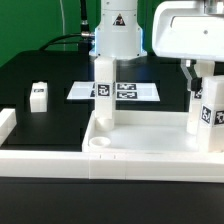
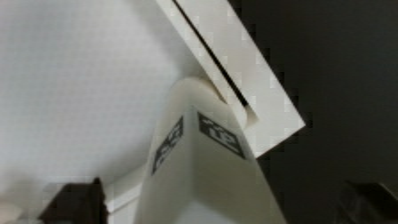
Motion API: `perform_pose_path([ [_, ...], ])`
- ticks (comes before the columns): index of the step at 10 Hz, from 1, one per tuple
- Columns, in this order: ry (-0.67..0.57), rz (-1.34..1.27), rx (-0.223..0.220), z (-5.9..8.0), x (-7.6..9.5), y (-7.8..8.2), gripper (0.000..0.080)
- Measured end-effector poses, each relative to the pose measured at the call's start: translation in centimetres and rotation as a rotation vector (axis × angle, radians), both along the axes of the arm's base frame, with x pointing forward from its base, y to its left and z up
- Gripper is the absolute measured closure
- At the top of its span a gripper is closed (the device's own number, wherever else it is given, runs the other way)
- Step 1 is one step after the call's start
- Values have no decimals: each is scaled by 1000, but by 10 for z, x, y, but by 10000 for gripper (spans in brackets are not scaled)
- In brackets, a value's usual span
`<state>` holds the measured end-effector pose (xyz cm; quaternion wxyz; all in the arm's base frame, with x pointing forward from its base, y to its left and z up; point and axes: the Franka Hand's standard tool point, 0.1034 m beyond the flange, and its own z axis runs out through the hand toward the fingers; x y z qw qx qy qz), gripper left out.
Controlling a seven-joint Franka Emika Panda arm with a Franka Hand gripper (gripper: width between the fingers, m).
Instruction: Assemble desk
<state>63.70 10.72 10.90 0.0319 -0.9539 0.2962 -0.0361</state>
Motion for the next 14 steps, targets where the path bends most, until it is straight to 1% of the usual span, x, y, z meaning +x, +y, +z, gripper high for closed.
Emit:
perform_pose_path([
  [5,-17,427,-39,0,0,1,151],
  [7,-21,524,-49,0,0,0,151],
  [10,-26,727,-76,0,0,-3,151],
  [11,-27,765,-79,0,1,-4,151],
  [12,-27,762,-79,0,1,-5,177],
  [13,-27,761,-79,0,1,-5,177],
  [14,-26,750,-78,0,1,-5,348],
])
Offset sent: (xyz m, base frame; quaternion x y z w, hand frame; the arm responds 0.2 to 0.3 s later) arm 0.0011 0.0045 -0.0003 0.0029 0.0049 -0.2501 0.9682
